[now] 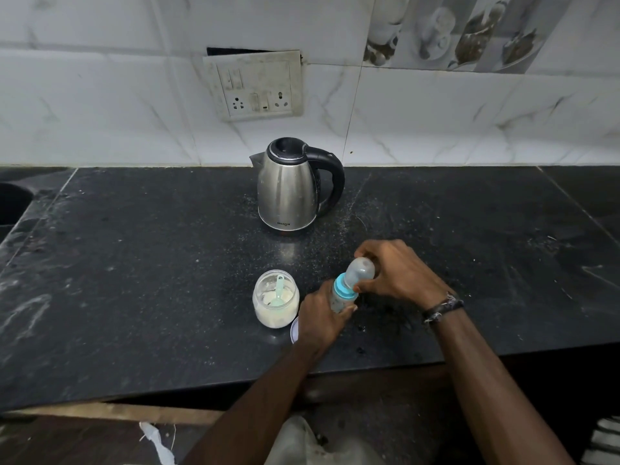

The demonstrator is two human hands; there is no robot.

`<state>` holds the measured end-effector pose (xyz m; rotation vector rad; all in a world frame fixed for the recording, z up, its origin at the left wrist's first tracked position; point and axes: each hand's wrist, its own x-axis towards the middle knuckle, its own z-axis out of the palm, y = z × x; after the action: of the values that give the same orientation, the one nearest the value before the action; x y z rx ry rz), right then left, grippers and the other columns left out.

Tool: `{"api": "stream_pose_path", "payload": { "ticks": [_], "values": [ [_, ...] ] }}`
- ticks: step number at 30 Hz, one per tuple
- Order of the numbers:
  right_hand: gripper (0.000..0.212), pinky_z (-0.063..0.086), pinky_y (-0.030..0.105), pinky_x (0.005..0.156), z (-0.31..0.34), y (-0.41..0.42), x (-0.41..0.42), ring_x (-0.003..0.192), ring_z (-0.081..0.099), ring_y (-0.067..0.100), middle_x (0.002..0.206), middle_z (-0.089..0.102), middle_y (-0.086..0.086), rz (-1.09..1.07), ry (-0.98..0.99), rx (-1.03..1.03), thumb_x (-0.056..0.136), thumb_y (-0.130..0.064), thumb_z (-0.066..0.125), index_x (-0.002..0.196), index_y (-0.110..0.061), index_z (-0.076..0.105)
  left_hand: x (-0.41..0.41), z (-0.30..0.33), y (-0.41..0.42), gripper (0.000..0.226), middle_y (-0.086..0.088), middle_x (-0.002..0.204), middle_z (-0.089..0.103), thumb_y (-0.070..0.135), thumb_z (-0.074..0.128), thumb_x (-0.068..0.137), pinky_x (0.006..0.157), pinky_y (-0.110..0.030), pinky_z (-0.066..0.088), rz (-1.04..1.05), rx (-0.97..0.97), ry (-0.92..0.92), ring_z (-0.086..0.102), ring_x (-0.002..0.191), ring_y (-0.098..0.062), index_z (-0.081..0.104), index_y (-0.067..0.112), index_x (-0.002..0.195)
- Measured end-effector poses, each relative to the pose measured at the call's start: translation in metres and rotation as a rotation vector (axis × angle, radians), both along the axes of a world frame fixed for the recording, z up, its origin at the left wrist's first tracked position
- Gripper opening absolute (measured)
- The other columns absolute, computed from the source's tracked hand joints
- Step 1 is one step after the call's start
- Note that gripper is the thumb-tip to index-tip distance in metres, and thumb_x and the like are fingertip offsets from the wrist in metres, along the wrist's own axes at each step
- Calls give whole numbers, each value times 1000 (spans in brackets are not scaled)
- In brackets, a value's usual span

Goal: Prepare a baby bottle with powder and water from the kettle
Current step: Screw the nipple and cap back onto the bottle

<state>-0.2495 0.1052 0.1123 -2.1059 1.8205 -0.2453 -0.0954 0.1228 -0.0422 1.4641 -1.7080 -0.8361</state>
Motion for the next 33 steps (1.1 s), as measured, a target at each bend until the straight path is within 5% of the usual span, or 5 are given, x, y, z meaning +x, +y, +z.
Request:
{"api": "stream_pose_path", "payload": {
  "ticks": [7,15,21,29,33],
  "values": [
    [50,51,40,85,-17,-1,23,104,58,23,112,62,1,98,145,3,69,-27,80,115,-25,63,0,2,0,52,-3,96,78,49,83,76,68,-38,56,0,41,-19,74,84,-24,65,20,115],
    [36,49,37,79,-21,-2,25,95,59,24,104,60,3,155,203,-32,71,-25,73,106,-19,66,-1,0,0,46,-3,98,78,49,79,78,73,-40,58,7,82,7,74,88,-24,66,20,112],
    [51,50,39,80,-34,8,23,96,57,26,109,55,2,160,190,-93,72,-34,76,118,-19,60,-5,2,1,52,-7,94,78,57,65,75,73,-44,57,29,58,56,74,86,-32,67,15,107],
    [65,50,37,89,-58,18,11,103,54,17,114,51,-3,103,-56,-129,78,-25,74,138,-27,50,-2,7,5,54,1,103,76,51,71,73,78,-42,59,1,80,120,73,94,-21,64,23,119],
    [86,47,35,99,-74,24,8,113,53,11,123,55,-3,32,-294,-115,74,-21,80,148,-29,37,1,9,10,79,0,138,64,21,78,75,104,-43,51,-133,48,125,62,127,-18,48,17,147]
  ]
}}
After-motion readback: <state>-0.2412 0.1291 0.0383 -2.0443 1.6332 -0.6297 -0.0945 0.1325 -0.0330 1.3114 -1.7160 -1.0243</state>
